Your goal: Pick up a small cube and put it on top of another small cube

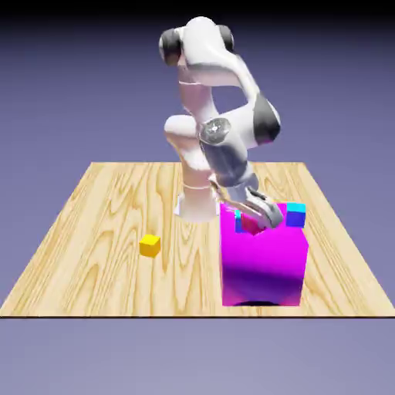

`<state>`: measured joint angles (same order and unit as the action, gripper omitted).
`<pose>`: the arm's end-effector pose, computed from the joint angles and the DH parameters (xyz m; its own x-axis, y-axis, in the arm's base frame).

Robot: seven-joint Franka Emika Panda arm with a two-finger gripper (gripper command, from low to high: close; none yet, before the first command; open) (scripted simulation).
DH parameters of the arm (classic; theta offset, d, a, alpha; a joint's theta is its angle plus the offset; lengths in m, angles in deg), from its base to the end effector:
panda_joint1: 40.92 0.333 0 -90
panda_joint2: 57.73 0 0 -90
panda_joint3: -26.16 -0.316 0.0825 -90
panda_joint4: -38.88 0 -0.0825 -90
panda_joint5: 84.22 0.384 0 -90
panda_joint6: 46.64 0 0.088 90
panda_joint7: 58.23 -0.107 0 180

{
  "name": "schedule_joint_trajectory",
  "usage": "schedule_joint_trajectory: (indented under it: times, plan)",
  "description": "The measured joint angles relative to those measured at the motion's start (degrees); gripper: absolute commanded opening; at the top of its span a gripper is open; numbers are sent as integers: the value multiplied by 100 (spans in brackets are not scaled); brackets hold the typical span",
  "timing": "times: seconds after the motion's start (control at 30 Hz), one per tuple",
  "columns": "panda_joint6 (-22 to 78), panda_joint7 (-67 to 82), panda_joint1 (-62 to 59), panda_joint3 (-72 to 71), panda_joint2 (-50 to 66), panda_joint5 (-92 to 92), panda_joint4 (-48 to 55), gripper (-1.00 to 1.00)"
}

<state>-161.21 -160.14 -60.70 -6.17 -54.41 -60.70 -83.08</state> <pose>0.5134 0.1373 0.3774 -0.2268 -0.9250 -0.3050 -0.9498 0.1408 0.2794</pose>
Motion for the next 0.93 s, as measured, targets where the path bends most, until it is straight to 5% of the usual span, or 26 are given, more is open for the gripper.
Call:
schedule_joint_trajectory:
  times: [0.47,0.57,0.7,0.73,0.93]
  plan:
    - [74,-1779,2823,1495,-1573,509,-708,-100]
    - [-70,-1928,2637,1595,-1524,587,-795,-100]
    - [-1065,-1770,2803,1385,-1066,800,-1295,-100]
    - [-1101,-1764,2809,1377,-1049,808,-1313,100]
    - [-100,-1924,2643,1587,-1508,590,-813,100]
